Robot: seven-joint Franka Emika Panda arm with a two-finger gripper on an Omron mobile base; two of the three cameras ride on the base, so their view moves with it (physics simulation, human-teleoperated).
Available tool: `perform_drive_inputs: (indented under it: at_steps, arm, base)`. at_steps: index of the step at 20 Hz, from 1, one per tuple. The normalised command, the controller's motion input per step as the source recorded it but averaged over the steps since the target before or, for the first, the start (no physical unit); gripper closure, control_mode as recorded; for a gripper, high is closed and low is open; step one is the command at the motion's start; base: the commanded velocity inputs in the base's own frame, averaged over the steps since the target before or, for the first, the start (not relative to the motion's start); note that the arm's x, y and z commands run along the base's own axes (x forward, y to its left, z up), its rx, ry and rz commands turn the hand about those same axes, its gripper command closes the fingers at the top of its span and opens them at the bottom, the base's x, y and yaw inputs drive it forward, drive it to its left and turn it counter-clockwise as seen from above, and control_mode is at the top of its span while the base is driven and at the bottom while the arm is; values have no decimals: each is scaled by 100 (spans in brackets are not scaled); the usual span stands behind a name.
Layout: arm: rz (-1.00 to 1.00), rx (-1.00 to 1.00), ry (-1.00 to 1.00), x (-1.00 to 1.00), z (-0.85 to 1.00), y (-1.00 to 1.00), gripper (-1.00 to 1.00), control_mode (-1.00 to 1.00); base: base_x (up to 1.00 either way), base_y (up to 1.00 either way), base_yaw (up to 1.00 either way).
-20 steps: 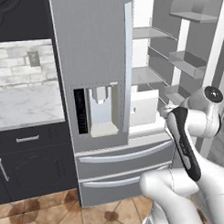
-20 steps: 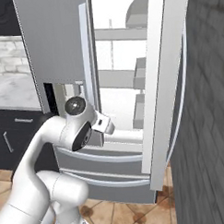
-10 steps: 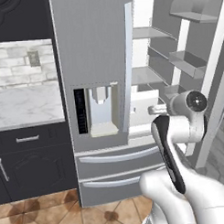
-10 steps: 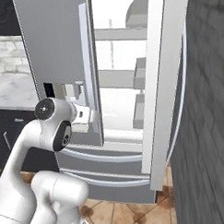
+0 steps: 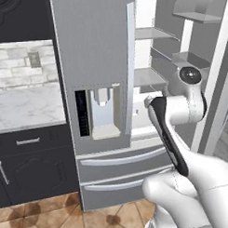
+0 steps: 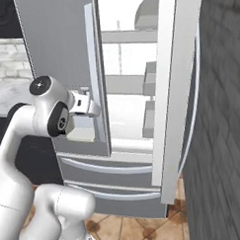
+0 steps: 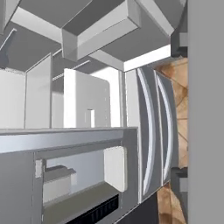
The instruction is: Place one of the steaks on the plate and the other in the bowl. Then place the bowl in the fridge.
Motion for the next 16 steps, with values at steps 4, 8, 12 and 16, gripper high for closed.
perform_drive_inputs:
  at_steps: [4,8,12,16]
  arm:
    - [0,2,-5,44,0,49,-100,-100]
    - [-1,0,-15,65,-3,33,-100,-100]
    - [0,0,-13,69,-1,9,-100,-100]
    - [5,7,-1,75,0,-1,-100,-100]
  base:
    - [0,0,0]
    - [0,0,0]
    - [0,0,0]
    - [0,0,0]
